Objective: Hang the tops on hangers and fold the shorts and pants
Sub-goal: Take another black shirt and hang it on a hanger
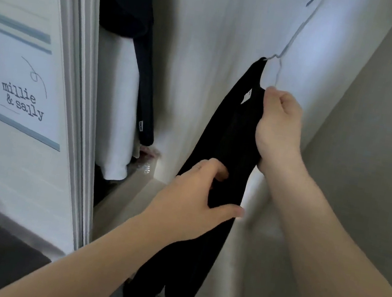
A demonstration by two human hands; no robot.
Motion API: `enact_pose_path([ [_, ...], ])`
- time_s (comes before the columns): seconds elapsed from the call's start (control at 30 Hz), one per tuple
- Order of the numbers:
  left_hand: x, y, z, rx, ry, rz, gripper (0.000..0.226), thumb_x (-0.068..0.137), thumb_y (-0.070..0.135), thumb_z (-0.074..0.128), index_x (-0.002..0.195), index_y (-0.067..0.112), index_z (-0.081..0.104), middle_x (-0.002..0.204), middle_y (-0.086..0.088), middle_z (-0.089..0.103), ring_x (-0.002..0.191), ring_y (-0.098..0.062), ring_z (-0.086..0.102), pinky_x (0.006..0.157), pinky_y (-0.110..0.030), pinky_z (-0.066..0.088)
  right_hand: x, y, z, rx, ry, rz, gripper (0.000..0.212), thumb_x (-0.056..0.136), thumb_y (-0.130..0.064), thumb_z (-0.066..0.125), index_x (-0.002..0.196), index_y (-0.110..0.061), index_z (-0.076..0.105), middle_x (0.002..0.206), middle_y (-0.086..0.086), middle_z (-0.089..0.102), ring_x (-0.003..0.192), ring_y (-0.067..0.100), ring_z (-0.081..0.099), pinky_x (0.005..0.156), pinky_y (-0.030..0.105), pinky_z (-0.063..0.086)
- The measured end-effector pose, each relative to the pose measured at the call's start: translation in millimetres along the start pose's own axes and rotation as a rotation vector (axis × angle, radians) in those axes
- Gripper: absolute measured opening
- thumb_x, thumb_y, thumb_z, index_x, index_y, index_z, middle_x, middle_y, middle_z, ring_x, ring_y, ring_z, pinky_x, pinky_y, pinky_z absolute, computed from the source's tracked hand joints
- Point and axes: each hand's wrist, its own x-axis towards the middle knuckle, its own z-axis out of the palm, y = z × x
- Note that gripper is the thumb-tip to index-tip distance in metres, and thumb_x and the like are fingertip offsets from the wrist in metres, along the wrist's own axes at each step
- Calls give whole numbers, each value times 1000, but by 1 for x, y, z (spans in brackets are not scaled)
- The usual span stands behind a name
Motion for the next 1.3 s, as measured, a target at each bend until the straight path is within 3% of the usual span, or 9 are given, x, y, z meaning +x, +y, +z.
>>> enact_pose_path([
  [0.13,58,18,-30,265,141,67,35,89,47,67,87,22,43,84,9,48,75,-17,55,69,-40,52,64,-39,31,24,-35,-109,35,103,-22,43,69,-18,31,61,-5,35,56,13,35,49,21,32],
  [0.27,116,29,-66,378,218,93,28,96,40,59,86,18,46,76,8,49,71,-21,56,62,-36,50,130,-80,55,36,-53,-233,39,103,-20,42,67,-22,26,64,-3,32,62,17,33,54,26,29],
  [0.47,203,55,-128,597,326,76,23,101,38,50,89,20,41,72,2,54,64,-22,58,55,-34,48,227,-145,78,-4,-5,-410,45,104,-16,41,64,-21,21,58,-6,23,37,5,21,38,19,18],
  [0.6,251,81,-169,700,431,82,24,103,35,47,87,22,34,72,2,48,58,-16,47,49,-31,34,286,-187,87,-28,16,-437,43,102,-16,43,64,-20,24,61,-3,26,53,16,25,50,30,20],
  [0.77,290,99,-200,815,510,119,19,104,34,44,94,22,33,73,3,45,58,-18,45,58,-34,38,350,-214,96,-81,48,-467,44,102,-21,49,61,-17,33,60,0,36,58,21,35,52,30,26],
  [0.87,303,104,-210,880,522,140,18,104,33,43,96,23,31,71,5,41,63,-23,45,62,-34,37,378,-218,104,-116,48,-469,45,102,-21,51,60,-15,35,61,4,41,67,25,43,65,31,34],
  [0.97,309,106,-216,932,507,140,20,105,33,41,94,23,27,70,5,38,65,-26,42,64,-35,34,396,-215,112,-96,38,-402,36,98,-19,54,65,-12,43,71,10,51,74,27,52,68,34,40],
  [1.13,306,104,-220,981,447,103,20,105,33,42,94,22,28,97,-7,61,78,-34,53,66,-35,31,408,-196,127,-86,-68,-258,15,96,-14,57,93,1,58,92,18,62,90,38,68,69,38,51],
  [1.3,301,90,-223,1025,390,55,19,105,31,42,96,23,27,101,-9,65,89,-37,62,67,-35,31,390,-185,132,-134,-179,-259,14,94,-15,62,95,-1,60,96,21,64,85,35,67,62,31,47],
])
